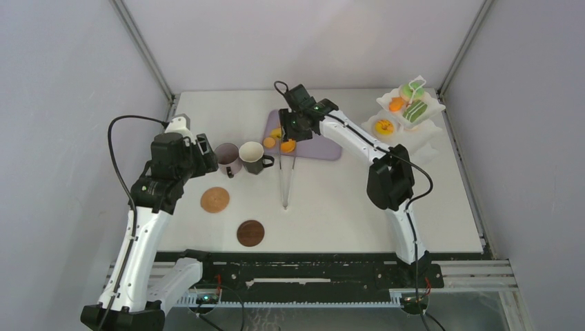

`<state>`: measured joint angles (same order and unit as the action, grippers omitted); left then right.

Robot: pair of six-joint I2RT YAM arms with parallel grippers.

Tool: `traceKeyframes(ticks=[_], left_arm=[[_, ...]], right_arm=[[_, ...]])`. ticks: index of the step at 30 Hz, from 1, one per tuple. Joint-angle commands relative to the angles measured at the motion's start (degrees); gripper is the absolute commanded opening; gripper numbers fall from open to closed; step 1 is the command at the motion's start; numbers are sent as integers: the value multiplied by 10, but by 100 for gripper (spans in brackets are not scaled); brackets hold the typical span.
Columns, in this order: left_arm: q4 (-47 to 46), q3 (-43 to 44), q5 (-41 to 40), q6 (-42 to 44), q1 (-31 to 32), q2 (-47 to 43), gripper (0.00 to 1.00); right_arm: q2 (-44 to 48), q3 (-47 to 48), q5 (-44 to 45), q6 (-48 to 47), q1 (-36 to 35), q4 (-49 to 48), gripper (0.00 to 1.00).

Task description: Serve the afternoon tea

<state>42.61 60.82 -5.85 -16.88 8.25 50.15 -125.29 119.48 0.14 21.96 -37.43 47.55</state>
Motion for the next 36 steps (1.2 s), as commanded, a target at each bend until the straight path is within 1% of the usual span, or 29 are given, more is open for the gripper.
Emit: traceKeyframes(ticks=[1,2,4,8,11,15,18,26,30,36], left_arm=[[-13,12,-4,13,-5,-2,67],[-13,9,-2,12,-4,-3,67],[-15,3,1,10,-5,-4,67],[-19,-5,6,8,-5,-7,67],[-22,-4,11,7,-5,-5,67],[-24,-4,18,1,-5,-7,67],[-24,-8,22,-2,-5,-11,67],[-17,-19,18,-4,-5,-30,67],[-12,-21,15,-2,-5,-36,67],[-9,-23,15,-2,-5,-39,67]], right_arm=[[58,-46,8,-2,7,-39,60],[82,-93,4,-3,6,-63,60],[126,-152,-6,-4,5,-104,60],[167,-219,-2,15,6,-117,60],[194,-282,25,60,-2,-145,61],[219,-371,16,132,-15,-216,61],[221,-415,7,178,-26,-270,61],[163,-425,2,228,-45,-328,59],[136,-423,14,244,-42,-338,53],[99,-409,8,250,-38,-336,42]])
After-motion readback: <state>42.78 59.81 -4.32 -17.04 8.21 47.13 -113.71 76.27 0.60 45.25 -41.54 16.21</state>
